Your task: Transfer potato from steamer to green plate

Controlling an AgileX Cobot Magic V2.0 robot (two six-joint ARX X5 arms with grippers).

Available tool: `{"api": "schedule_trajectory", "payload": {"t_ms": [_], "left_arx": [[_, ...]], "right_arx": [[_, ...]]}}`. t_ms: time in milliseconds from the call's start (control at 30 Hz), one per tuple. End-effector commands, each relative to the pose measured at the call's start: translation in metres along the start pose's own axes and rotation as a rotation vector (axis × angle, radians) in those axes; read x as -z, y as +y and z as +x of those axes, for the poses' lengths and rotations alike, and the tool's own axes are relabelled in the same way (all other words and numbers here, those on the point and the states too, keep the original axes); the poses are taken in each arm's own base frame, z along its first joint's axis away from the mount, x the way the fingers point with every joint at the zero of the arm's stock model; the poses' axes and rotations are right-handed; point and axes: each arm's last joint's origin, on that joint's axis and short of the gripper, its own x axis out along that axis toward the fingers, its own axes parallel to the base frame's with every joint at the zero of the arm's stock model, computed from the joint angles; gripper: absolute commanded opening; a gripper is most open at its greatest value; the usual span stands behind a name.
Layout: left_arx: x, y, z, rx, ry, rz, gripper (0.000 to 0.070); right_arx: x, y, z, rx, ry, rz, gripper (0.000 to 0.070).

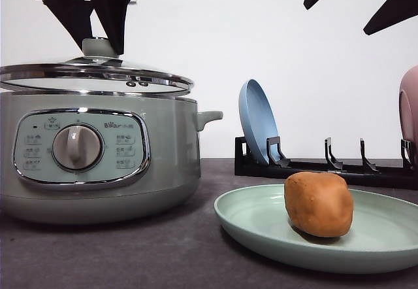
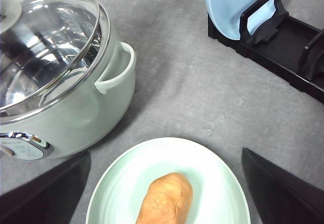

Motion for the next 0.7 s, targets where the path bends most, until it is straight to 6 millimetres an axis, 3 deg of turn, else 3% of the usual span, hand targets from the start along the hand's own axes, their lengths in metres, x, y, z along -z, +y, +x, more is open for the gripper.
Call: {"api": "schedule_trajectory", "payload": {"t_ms": [0, 667], "left_arx": [[-0.008, -0.002, 0.0, 0.0, -0.034, 0.022, 0.0], [-0.015, -0.001, 0.022, 0.003, 0.016, 0.021, 0.0]], "right_arx": [[-0.005, 0.002, -0.002, -0.007, -0.019, -0.008, 0.0602], [-0.005, 0.002, -0.002, -0.008, -0.023, -0.009, 0.0602]]}}
